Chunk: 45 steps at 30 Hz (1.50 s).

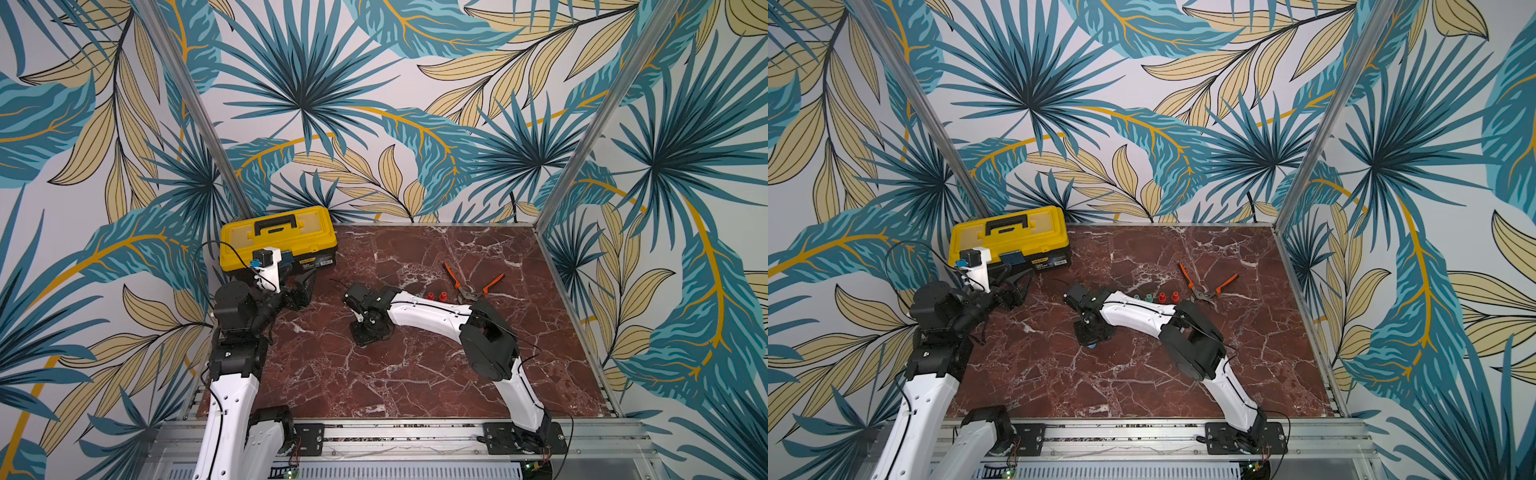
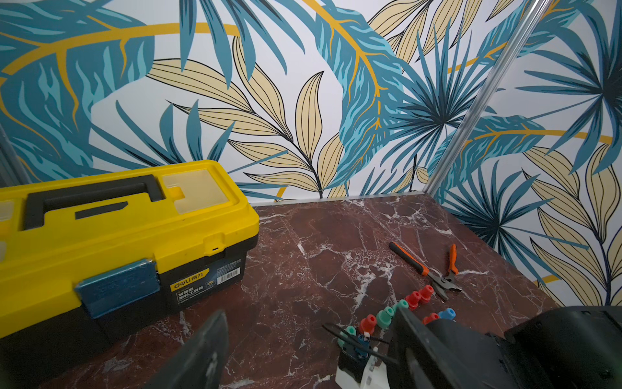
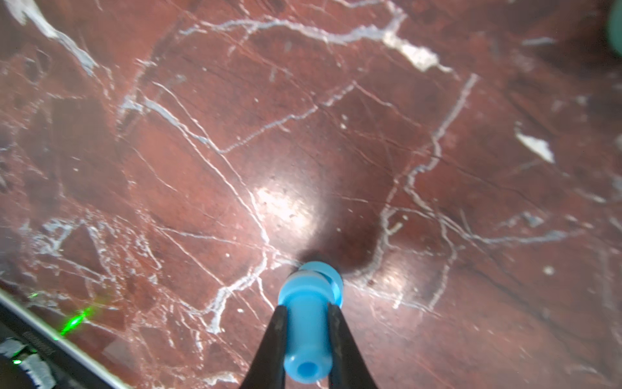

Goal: Close the stamp cap
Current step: Close the cover of the stamp.

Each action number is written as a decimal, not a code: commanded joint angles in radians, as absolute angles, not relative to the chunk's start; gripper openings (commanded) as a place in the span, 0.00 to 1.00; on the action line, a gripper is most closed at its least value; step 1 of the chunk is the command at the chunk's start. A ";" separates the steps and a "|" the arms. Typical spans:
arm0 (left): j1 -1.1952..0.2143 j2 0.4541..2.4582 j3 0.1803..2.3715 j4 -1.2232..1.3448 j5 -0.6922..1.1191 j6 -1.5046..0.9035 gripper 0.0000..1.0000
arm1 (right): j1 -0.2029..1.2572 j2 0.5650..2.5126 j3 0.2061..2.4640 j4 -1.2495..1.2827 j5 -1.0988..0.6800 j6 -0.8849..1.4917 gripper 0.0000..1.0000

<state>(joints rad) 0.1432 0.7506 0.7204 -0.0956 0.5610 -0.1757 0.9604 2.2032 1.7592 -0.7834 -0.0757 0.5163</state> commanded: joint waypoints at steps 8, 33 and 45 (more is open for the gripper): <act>0.154 0.746 0.709 -0.099 0.563 -0.183 0.79 | 0.939 2.130 1.579 -0.869 0.063 0.506 0.08; 0.154 0.752 0.708 -0.099 0.565 -0.183 0.79 | 0.849 1.979 1.416 -0.701 -0.082 0.582 0.09; 0.153 0.754 0.709 -0.099 0.567 -0.184 0.79 | 0.849 1.947 1.414 -0.696 -0.086 0.582 0.09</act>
<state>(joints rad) 0.1440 0.7528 0.7204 -0.0956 0.5613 -0.1764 0.8497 1.9812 1.4185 -0.6586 -0.1043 0.5903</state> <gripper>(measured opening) 0.791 0.201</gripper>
